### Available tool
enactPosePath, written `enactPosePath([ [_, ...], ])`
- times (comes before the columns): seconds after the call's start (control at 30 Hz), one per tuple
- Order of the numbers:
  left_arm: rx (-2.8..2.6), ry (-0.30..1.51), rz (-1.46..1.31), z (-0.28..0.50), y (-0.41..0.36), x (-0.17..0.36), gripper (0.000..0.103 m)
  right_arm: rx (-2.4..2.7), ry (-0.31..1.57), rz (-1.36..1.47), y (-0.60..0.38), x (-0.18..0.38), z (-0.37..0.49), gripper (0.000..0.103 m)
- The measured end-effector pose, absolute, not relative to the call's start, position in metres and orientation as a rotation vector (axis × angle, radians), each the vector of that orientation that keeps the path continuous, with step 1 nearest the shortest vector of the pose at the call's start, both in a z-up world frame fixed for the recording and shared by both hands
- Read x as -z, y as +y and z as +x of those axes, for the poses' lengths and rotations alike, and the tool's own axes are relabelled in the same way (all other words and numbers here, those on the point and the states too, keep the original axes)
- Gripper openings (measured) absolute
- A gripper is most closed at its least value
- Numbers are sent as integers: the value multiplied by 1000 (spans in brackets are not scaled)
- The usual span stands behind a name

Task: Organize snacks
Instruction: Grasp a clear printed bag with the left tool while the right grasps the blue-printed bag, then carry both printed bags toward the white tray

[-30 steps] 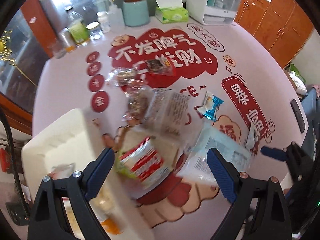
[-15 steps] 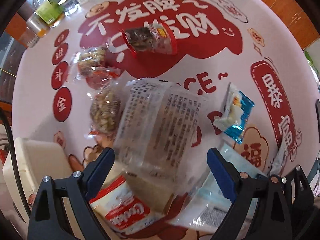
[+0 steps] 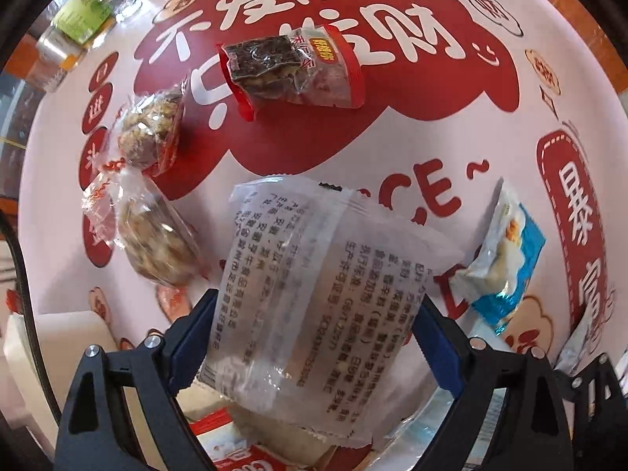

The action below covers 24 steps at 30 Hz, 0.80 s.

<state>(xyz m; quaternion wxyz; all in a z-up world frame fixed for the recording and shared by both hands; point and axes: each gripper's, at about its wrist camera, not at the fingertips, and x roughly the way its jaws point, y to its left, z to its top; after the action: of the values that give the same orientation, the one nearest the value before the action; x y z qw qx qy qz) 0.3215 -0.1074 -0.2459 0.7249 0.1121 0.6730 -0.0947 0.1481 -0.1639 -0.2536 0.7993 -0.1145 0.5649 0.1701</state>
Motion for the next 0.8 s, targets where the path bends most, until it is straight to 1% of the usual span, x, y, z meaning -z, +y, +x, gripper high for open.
enactPosePath([
  [0.1,211,1489,221,325,-105,246,86,-376,1200,-244,-164,253,147,92],
  [0.27,202,1446,274,322,-115,242,75,-383,1197,-223,-168,248,141,88],
  [0.3,202,1439,289,318,-121,237,68,-383,1199,-219,-169,247,142,88],
  [0.43,210,1422,308,298,-128,229,61,-377,1214,-201,-174,249,146,86],
  [0.67,233,1383,250,274,-112,199,60,-365,1229,-162,-175,245,141,83],
  [0.8,244,1325,238,249,-104,173,60,-368,1214,-140,-173,236,132,81],
])
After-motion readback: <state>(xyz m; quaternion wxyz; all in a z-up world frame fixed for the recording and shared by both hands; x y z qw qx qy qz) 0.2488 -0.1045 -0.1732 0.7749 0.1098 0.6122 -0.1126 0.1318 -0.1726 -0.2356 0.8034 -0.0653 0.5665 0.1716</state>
